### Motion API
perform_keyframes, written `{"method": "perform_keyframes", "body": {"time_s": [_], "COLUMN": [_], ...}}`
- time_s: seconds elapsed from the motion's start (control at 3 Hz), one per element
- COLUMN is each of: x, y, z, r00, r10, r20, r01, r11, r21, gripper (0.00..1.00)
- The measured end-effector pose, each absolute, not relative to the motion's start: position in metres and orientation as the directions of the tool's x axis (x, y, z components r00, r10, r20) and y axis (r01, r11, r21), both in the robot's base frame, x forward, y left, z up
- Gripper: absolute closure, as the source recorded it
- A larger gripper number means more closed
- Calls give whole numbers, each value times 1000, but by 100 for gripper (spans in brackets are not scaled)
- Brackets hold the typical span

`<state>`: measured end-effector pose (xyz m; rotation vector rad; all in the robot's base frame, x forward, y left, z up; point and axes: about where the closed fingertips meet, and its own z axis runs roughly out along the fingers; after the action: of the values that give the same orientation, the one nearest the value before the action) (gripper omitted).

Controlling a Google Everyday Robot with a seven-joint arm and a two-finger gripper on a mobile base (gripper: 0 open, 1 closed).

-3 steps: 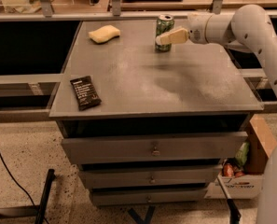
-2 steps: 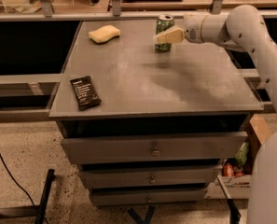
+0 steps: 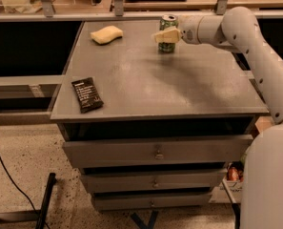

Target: Move green can near rxbar chocolate

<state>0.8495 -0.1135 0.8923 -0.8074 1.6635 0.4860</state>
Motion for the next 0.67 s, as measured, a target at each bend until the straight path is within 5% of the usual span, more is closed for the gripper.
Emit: {"method": "perform_keyframes", "body": {"time_s": [0.67], "x": [860], "y": [-110], "z": [879], "r00": [-126], "r10": [-237], "r20": [-963], "r01": [-715], "r11": [695], "r21": [-78], "gripper": [59]}}
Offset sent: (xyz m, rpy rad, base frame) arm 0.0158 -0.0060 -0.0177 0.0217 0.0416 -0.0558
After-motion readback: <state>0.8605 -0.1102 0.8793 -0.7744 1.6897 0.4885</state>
